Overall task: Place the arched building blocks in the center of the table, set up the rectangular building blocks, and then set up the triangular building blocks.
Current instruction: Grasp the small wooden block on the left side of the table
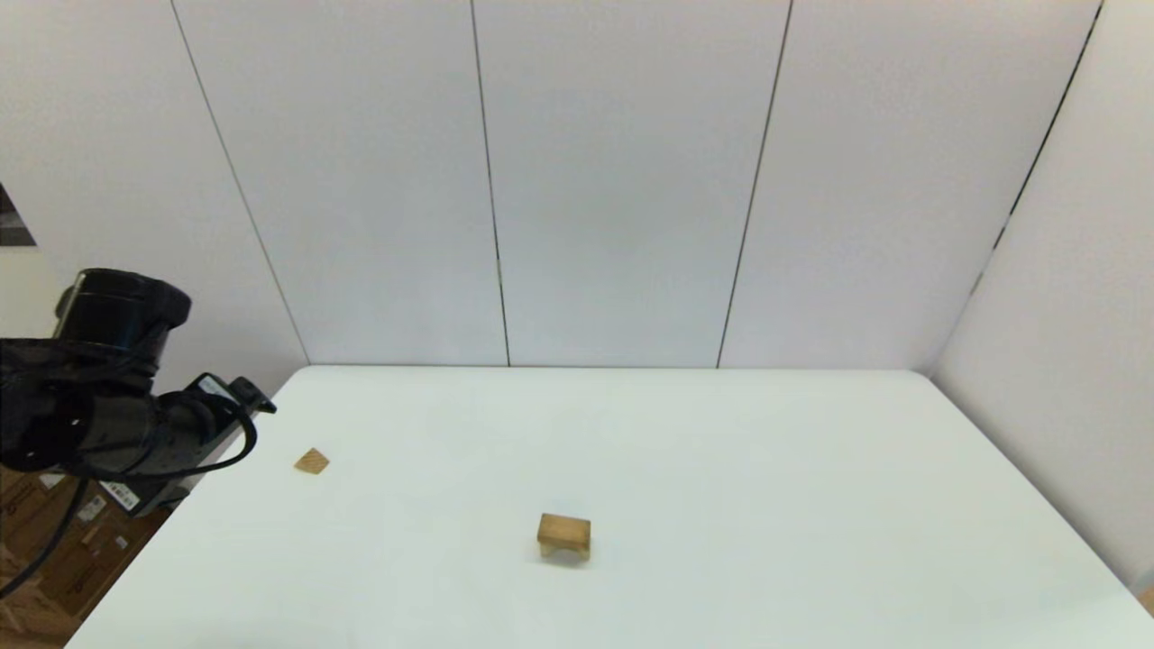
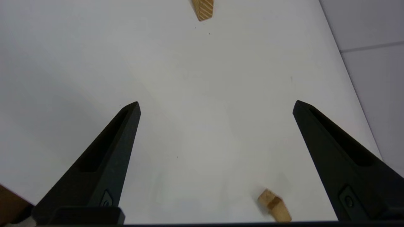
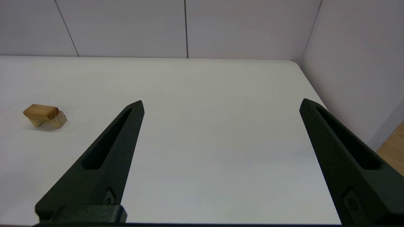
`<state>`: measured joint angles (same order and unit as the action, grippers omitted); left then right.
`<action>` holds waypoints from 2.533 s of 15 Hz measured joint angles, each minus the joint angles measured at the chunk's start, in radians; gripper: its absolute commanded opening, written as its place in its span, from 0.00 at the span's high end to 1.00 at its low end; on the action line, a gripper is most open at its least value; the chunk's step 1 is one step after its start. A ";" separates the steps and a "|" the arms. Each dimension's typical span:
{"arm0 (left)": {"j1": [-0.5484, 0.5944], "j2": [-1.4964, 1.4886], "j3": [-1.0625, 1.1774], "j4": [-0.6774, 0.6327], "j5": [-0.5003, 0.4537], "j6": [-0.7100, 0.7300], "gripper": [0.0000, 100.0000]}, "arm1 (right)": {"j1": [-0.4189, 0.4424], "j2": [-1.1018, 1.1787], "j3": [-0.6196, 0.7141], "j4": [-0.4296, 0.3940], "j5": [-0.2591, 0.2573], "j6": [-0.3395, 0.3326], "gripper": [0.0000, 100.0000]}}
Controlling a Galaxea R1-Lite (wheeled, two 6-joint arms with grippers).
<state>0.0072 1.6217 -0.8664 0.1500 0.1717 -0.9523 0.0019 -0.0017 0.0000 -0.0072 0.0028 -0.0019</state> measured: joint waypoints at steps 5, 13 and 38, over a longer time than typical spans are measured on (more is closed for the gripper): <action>0.026 0.241 -0.198 0.099 0.010 -0.093 0.00 | 0.000 0.000 0.000 0.000 0.000 0.000 0.00; 0.044 0.511 -0.499 0.269 -0.007 -0.180 0.00 | 0.000 0.000 0.000 0.000 0.000 0.000 0.00; 0.102 0.883 -0.884 0.407 0.021 -0.155 0.00 | 0.000 0.000 0.000 0.000 0.000 0.000 0.00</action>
<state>0.1096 2.5045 -1.7500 0.5570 0.1932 -1.1074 0.0017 -0.0013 0.0000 -0.0072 0.0028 -0.0019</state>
